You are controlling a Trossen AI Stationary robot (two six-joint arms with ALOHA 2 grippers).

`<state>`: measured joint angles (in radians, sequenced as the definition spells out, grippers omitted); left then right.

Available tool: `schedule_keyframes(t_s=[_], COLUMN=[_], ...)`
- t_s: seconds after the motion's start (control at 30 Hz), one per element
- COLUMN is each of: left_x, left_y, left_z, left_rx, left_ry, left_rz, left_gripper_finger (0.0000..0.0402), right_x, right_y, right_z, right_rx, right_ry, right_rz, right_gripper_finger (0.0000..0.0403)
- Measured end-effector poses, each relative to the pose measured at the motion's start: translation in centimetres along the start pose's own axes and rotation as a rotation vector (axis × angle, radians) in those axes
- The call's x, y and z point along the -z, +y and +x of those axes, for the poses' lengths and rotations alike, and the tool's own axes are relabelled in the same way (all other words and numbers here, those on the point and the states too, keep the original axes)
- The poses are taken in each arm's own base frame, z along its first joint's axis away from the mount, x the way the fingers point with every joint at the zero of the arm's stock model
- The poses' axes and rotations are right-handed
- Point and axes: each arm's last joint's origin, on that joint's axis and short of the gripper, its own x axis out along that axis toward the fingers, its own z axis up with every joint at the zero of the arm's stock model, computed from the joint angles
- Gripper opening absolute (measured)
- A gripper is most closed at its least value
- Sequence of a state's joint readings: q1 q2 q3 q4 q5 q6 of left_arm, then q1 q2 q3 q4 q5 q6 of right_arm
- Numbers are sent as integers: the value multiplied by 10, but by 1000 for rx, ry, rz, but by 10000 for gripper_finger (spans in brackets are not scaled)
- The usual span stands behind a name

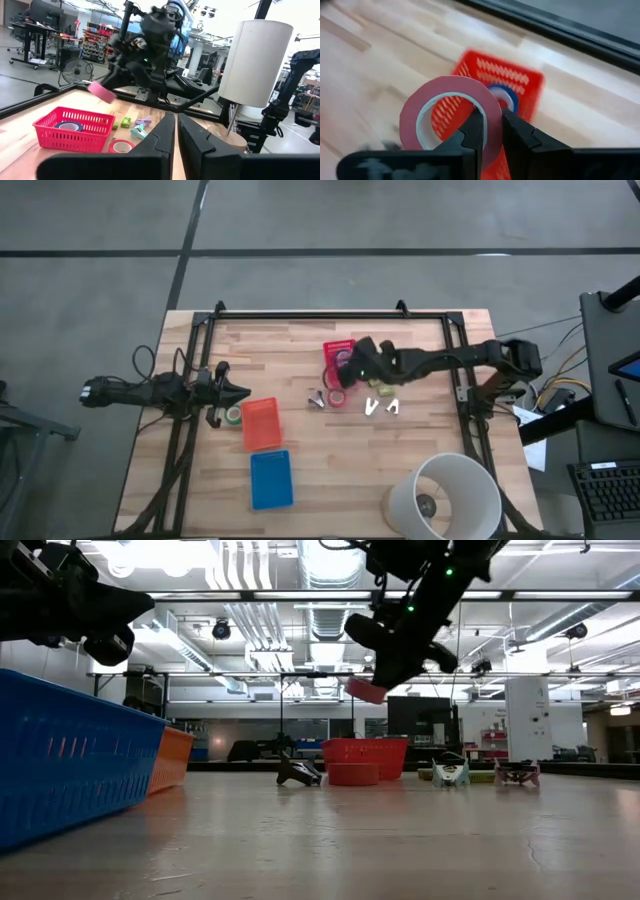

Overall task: Pick and place Stapler, Stapler remover, tape
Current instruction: Put the pink tape into the red bin

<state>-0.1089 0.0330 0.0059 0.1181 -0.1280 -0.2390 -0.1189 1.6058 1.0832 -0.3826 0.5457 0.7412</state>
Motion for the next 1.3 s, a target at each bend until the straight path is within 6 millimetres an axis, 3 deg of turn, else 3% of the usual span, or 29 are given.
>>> schedule_keyframes(t_s=[0.23, 0.53, 0.77, 1.3], left_x=[0, 0, 0, 0], left_y=[0, 0, 0, 0], left_z=[0, 0, 0, 0], left_rx=[0, 0, -1, -1], left_ry=[0, 3, 4, 4], left_rz=[0, 0, 1, 1], left_gripper_finger=[26, 25, 23, 25], right_x=[-9, -2, 6, 8], right_y=[-19, -16, -21, -23], right_z=[22, 60, 78, 84], right_rx=[40, 47, 90, 110], right_ry=[8, 24, 60, 62], right_rz=[24, 24, 20, 27], right_gripper_finger=[50, 50, 50, 55])
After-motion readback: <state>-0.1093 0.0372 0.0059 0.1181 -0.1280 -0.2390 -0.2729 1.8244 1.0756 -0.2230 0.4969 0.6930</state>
